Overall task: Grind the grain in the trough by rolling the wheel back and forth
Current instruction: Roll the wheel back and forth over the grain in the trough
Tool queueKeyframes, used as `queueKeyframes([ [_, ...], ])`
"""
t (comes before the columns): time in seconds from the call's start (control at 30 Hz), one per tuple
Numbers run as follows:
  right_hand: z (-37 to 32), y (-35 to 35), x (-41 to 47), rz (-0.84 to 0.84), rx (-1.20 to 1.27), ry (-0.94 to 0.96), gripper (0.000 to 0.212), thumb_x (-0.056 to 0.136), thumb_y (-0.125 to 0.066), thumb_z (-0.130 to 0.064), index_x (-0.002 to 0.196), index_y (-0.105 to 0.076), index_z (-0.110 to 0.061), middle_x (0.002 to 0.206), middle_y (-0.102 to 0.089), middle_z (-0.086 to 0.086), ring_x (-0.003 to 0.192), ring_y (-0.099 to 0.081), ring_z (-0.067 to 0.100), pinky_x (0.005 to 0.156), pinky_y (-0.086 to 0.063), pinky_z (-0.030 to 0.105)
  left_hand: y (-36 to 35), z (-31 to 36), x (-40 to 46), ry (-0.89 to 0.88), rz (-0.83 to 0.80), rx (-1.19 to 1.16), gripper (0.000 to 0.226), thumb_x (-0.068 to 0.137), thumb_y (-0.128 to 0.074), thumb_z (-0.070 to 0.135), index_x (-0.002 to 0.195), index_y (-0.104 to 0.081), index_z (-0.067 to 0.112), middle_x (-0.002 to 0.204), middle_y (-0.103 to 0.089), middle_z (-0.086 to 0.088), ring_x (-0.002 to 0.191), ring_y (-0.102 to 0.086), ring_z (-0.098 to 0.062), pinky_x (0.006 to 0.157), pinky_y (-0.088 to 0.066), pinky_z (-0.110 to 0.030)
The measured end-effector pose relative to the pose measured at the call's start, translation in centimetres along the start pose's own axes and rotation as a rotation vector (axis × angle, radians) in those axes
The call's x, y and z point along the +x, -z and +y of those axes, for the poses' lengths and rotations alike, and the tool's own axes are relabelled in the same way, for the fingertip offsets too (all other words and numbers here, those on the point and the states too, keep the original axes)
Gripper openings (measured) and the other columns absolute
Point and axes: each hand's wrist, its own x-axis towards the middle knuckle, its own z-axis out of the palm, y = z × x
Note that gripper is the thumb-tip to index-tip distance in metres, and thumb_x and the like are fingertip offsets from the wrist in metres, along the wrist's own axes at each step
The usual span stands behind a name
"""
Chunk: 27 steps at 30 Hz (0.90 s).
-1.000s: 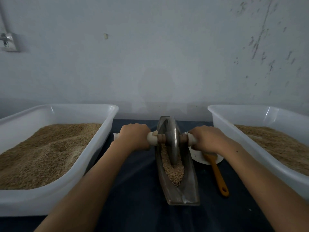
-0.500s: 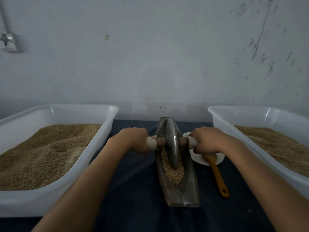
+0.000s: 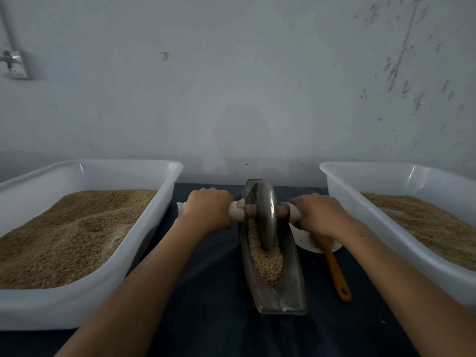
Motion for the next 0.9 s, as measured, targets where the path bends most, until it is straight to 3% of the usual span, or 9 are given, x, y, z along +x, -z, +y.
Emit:
queueKeyframes([
  [0.2, -0.1, 1.8, -0.1, -0.265, 0.01, -0.004, 0.016, 0.083, -0.068, -0.027, 0.095, -0.058, -0.024, 0.091, -0.064, -0.001, 0.084, -0.062, 0.016, 0.064, -0.044, 0.026, 0.5, -0.3, 0.2, 0.008, -0.239, -0.072, 0.04, 0.074, -0.074, 0.037, 0.109, -0.061, 0.021, 0.082, -0.053, 0.006, 0.077, -0.052, -0.015, 0.07, -0.04, -0.031],
  [0.3, -0.1, 1.9, -0.1, -0.306, 0.065, -0.006, 0.021, 0.083, -0.07, -0.025, 0.102, -0.062, -0.022, 0.095, -0.065, 0.0, 0.087, -0.062, 0.015, 0.068, -0.047, 0.026, 0.5, -0.3, 0.3, 0.005, -0.235, -0.076, 0.039, 0.074, -0.073, 0.038, 0.107, -0.061, 0.022, 0.075, -0.051, 0.008, 0.074, -0.052, -0.014, 0.067, -0.039, -0.031],
  [0.4, -0.1, 1.5, 0.0, -0.264, 0.054, -0.029, 0.019, 0.085, -0.069, -0.028, 0.1, -0.059, -0.023, 0.095, -0.065, -0.001, 0.088, -0.062, 0.016, 0.077, -0.051, 0.031, 0.3, -0.2, 0.3, 0.001, -0.134, -0.031, 0.031, 0.074, -0.071, 0.038, 0.1, -0.062, 0.023, 0.072, -0.05, 0.008, 0.072, -0.052, -0.014, 0.065, -0.039, -0.031],
  [0.53, -0.2, 0.4, 0.0, -0.041, 0.028, -0.008, 0.005, 0.088, -0.061, -0.027, 0.089, -0.056, -0.028, 0.087, -0.062, -0.006, 0.079, -0.058, 0.014, 0.065, -0.04, 0.028, -0.2, -0.1, 0.2, 0.007, 0.016, 0.019, 0.022, 0.079, -0.066, 0.037, 0.095, -0.06, 0.023, 0.081, -0.058, 0.005, 0.072, -0.051, -0.014, 0.064, -0.037, -0.03],
  [0.63, -0.2, -0.1, -0.1, 0.091, 0.019, 0.012, 0.006, 0.09, -0.055, -0.028, 0.085, -0.053, -0.027, 0.087, -0.062, -0.006, 0.08, -0.058, 0.016, 0.067, -0.04, 0.03, -0.6, -0.1, 0.2, 0.005, 0.093, 0.026, 0.019, 0.082, -0.062, 0.036, 0.096, -0.058, 0.024, 0.09, -0.063, 0.003, 0.074, -0.051, -0.014, 0.065, -0.037, -0.03],
  [0.77, -0.3, 0.0, -0.1, 0.089, -0.025, 0.022, 0.011, 0.09, -0.055, -0.026, 0.081, -0.048, -0.029, 0.084, -0.059, -0.007, 0.078, -0.055, 0.015, 0.066, -0.038, 0.03, -0.7, -0.5, 0.3, -0.009, 0.011, -0.025, 0.024, 0.08, -0.066, 0.037, 0.098, -0.059, 0.022, 0.088, -0.061, 0.004, 0.076, -0.053, -0.013, 0.068, -0.04, -0.029],
  [0.9, -0.4, 1.0, 0.2, -0.09, -0.051, 0.01, 0.011, 0.085, -0.061, -0.024, 0.093, -0.056, -0.029, 0.087, -0.062, -0.004, 0.08, -0.059, 0.015, 0.068, -0.045, 0.03, -0.3, -0.5, 0.3, 0.002, -0.135, -0.066, 0.033, 0.075, -0.071, 0.037, 0.102, -0.061, 0.022, 0.076, -0.052, 0.007, 0.074, -0.052, -0.013, 0.067, -0.04, -0.03],
])
